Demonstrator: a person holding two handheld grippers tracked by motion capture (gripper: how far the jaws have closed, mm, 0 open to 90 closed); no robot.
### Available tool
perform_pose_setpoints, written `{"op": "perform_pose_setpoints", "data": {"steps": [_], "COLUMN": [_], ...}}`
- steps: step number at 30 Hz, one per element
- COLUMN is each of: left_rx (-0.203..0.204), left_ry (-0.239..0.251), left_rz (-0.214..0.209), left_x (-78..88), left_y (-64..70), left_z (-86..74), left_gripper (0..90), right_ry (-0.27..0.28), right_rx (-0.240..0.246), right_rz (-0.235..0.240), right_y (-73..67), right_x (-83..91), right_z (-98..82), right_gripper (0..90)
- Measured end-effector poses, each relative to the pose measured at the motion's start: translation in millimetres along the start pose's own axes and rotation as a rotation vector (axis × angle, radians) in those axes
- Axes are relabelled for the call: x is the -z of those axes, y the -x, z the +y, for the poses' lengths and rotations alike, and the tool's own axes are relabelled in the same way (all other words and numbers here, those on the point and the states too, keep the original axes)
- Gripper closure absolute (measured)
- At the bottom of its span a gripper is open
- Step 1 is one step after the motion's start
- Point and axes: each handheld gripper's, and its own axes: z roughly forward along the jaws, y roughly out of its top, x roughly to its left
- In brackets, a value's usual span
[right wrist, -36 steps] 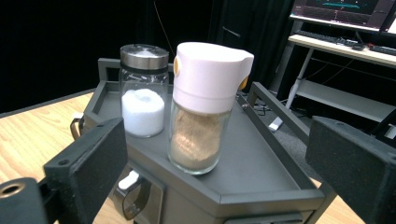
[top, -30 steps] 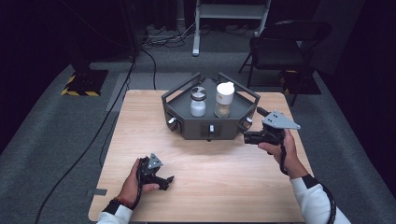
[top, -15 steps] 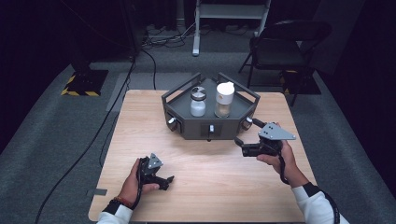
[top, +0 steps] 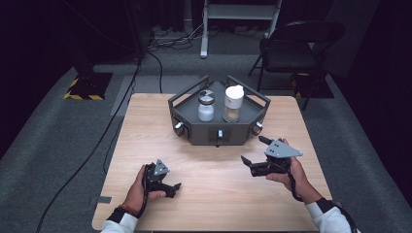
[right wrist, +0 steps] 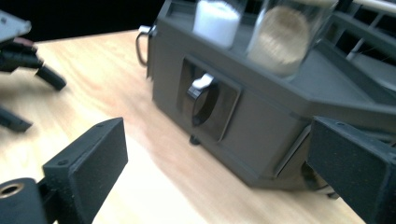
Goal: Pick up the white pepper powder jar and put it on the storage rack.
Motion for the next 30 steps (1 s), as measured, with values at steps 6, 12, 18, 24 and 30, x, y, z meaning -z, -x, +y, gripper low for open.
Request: {"op": "perform_pose_setpoints", "data": {"steps": [6, 12, 18, 24, 30], "left_rx": [0.000, 0.000, 0.000, 0.000, 0.000], "left_ry": [0.000, 0.000, 0.000, 0.000, 0.000], "left_rz": [0.000, 0.000, 0.000, 0.000, 0.000], "left_x": [0.0, 0.0, 0.0, 0.0, 0.0], "left_y": [0.0, 0.0, 0.0, 0.0, 0.1], "left_z": [0.0, 0.0, 0.0, 0.0, 0.0], "left_gripper": [0.0, 0.0, 0.0, 0.0, 0.0], "right_ry": [-0.057, -0.115, -0.157, -0.208, -0.266], "right_rx": [0.021, 0.039, 0.048, 0.040, 0.072], "right_rz": [0.042, 0.071, 0.097, 0.113, 0.135], "right_y": [-5.6, -9.2, -8.2, -5.1, -6.8], "right_x": [-3.3, -7.0, -9.9, -14.5, -21.3], "right_z": [-8.2, -15.9, -22.9, -29.1, -28.5], "right_gripper": [5.5, 5.5, 5.5, 5.5, 5.5]}}
